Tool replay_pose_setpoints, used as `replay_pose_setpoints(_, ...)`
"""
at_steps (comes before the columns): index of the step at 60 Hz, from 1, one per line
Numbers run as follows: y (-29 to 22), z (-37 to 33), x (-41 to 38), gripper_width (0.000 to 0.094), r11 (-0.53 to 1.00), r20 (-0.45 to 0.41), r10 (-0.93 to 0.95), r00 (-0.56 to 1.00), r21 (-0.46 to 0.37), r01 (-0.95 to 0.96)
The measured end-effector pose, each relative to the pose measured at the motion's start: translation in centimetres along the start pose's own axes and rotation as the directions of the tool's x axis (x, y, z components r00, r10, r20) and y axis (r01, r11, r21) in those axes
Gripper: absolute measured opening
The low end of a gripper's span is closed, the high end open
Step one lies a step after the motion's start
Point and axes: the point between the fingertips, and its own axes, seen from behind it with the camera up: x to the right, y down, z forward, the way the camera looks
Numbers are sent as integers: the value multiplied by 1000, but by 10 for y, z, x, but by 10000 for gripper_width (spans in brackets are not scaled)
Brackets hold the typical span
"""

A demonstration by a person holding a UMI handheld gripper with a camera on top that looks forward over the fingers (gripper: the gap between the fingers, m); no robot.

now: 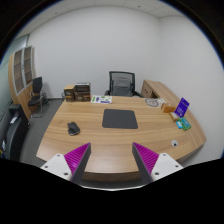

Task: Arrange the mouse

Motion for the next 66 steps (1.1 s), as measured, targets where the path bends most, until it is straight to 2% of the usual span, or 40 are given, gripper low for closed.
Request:
replay_pose_setpoints(18,1,29,-16,863,1000,24,-1,1000,-7,1)
replay_pose_setpoints(38,-1,73,-103,861,999,102,-38,994,-1,39)
replay_pose_setpoints(66,8,165,-196,861,999,112,-42,993,-16,44)
